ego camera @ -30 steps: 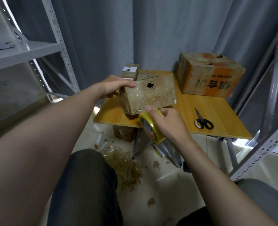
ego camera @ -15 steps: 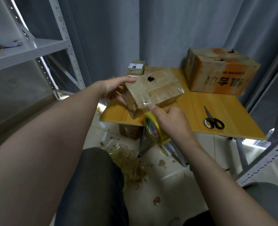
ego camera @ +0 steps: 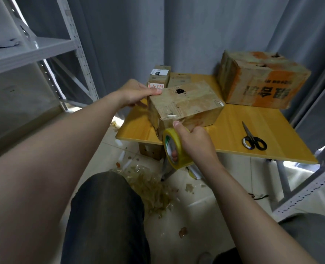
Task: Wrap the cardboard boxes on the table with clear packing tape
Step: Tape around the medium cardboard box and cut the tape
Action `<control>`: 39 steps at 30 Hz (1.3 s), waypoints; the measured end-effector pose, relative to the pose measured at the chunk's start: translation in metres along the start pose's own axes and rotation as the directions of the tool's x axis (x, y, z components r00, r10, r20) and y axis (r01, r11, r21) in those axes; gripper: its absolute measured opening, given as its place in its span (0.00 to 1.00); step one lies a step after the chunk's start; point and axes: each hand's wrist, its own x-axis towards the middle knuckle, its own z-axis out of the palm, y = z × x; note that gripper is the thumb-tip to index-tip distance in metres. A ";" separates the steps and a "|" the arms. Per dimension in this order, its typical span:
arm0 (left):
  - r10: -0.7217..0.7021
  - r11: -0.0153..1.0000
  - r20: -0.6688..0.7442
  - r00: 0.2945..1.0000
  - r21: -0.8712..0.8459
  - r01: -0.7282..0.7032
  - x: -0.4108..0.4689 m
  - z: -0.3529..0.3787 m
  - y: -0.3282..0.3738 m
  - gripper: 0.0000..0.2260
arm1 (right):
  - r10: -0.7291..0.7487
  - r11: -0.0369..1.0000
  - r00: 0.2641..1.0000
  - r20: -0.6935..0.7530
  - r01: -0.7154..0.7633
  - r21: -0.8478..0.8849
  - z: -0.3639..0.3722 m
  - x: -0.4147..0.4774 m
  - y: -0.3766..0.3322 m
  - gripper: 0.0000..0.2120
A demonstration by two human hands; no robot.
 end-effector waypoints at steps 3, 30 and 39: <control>0.258 0.953 -0.220 0.941 0.221 -0.209 -0.009 0.003 0.011 0.16 | -0.002 0.995 0.999 0.049 -0.004 0.104 0.001 -0.002 -0.005 0.23; 0.352 0.874 0.248 0.903 0.258 -0.412 -0.008 0.027 0.018 0.36 | 0.093 0.869 0.970 0.223 -0.189 0.457 0.052 -0.023 0.015 0.18; -0.175 0.977 -0.151 0.973 -0.149 0.153 -0.095 0.058 -0.001 0.14 | 0.201 0.789 0.935 0.293 -0.331 0.517 0.048 -0.020 0.015 0.18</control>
